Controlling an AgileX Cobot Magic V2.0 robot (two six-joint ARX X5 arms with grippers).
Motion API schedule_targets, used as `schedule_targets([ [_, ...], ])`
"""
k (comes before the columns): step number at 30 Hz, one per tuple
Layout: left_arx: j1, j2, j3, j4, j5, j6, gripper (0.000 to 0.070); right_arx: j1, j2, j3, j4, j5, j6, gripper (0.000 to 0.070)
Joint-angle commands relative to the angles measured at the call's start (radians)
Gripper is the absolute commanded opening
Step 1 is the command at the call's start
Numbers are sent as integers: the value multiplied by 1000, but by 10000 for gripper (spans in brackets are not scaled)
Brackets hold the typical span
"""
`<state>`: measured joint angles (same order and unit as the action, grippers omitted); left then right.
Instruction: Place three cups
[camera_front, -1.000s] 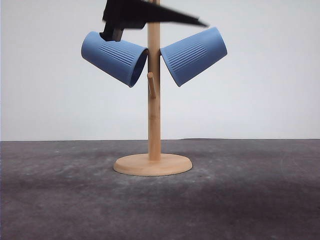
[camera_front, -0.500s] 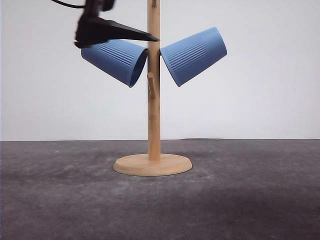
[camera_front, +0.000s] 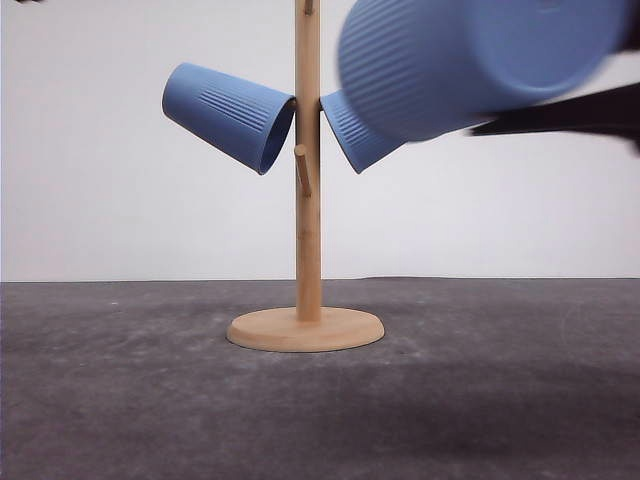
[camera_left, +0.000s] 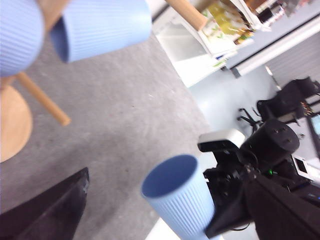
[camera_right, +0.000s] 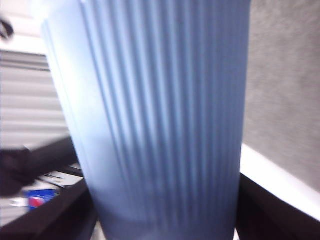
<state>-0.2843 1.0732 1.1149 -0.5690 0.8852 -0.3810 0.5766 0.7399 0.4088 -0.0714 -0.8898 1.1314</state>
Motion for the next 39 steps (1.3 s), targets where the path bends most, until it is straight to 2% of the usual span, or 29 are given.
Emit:
schedule_targets([
  [1, 14, -8, 23, -22, -3, 54, 597, 6, 74, 2, 131, -21, 170, 395],
  [6, 54, -49, 23, -97, -38, 99, 597, 8, 328, 2, 557, -57, 419, 401],
  [8, 61, -59, 23, -122, -63, 130, 597, 13, 428, 2, 707, -54, 490, 401],
  [12, 68, -78, 23, -157, -138, 215, 597, 17, 617, 6, 950, -47, 573, 401],
  [17, 68, -105, 23, -221, -314, 380, 597, 21, 758, 14, 1190, 13, 680, 401],
  [20, 68, -122, 23, -246, -426, 460, 597, 21, 784, 32, 1226, 31, 702, 401],
  [24, 68, -142, 23, -245, -500, 485, 596, 21, 798, 57, 1215, 35, 704, 401],
  [39, 68, -165, 23, -248, -511, 495, 596, -9, 855, 142, 1085, 54, 718, 401],
])
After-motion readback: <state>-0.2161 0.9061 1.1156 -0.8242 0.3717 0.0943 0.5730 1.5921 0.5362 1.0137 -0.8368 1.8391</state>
